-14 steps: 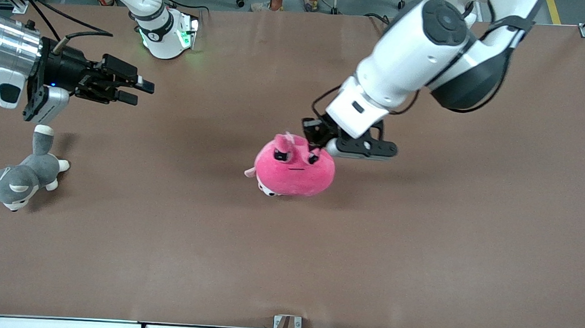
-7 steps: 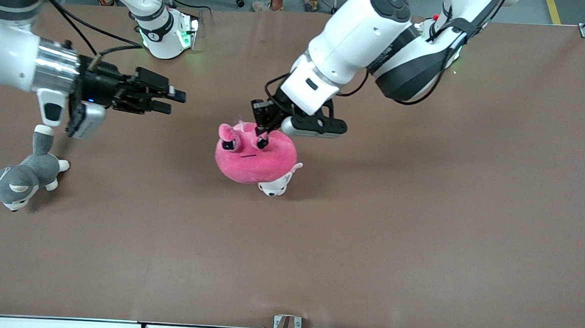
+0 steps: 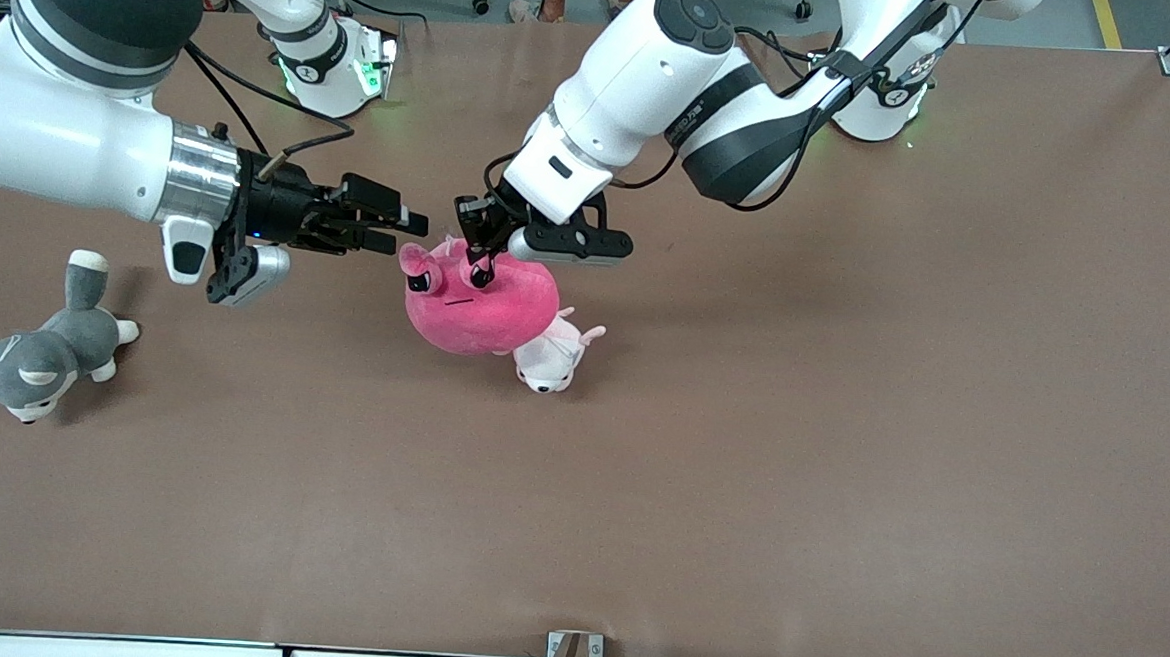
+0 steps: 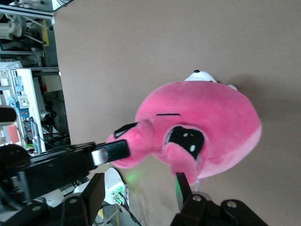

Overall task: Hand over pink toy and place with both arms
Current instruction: 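Grasp the pink plush with the right gripper beside the left gripper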

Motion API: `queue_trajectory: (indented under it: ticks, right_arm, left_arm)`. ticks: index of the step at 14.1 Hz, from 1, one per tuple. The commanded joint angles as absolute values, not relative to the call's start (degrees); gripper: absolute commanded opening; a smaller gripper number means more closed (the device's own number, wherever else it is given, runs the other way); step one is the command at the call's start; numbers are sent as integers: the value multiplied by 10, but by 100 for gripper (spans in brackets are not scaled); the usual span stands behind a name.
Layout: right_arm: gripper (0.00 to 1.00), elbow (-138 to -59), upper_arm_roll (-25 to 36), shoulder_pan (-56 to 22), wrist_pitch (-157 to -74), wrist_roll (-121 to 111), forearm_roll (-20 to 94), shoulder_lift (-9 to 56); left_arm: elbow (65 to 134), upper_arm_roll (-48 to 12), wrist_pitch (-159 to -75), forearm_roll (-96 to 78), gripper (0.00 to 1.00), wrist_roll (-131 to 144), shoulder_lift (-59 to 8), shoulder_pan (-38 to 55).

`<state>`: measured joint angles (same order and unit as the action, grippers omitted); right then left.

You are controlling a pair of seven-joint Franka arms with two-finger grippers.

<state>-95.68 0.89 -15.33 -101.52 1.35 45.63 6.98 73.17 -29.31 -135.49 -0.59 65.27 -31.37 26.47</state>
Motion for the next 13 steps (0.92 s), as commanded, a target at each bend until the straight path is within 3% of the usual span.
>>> queue_trajectory:
  ticks: [1, 13]
  right_arm:
    - [69, -957, 10, -168, -1016, 24, 409, 70]
    - [65, -957, 9, -171, -1043, 27, 401, 97]
  left_arm:
    - [717, -285, -1354, -12, 0, 657, -314, 272]
    - [716, -285, -1354, -12, 0, 657, -315, 270]
